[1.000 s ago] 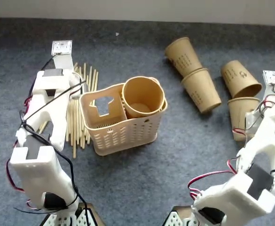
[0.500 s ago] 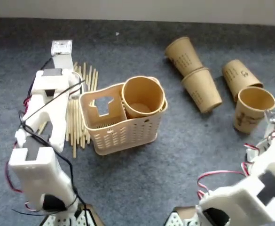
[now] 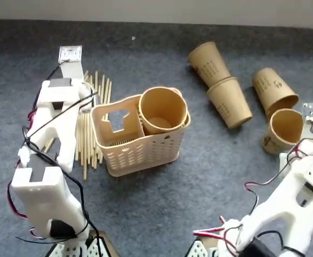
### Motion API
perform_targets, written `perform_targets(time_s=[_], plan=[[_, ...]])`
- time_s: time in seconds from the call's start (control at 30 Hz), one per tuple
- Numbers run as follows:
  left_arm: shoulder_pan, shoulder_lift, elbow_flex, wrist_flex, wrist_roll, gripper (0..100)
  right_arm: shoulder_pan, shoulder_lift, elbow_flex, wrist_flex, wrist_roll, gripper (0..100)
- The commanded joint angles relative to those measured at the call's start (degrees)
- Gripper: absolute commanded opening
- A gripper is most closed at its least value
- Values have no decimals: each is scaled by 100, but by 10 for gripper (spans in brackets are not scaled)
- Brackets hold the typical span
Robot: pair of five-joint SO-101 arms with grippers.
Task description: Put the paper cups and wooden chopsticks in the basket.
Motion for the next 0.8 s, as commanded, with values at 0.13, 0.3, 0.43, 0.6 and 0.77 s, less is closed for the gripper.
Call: perform_targets(time_s=[0.13,0.3,0.43,0.6,0.77], plan=[[-13,-84,-22,-26,18,221,-1059,92,-1754,-4,-1160,71],[-13,-84,-22,-26,18,221,-1349,1437,-3011,84,-1266,178],[-13,-84,-22,-44,18,221,-1367,2642,-3890,541,-1248,193],[-13,-84,-22,-53,18,221,-1710,3758,-4752,1464,-941,193],[-13,-84,-22,-53,18,221,-1842,3934,-5235,1903,-1020,193]])
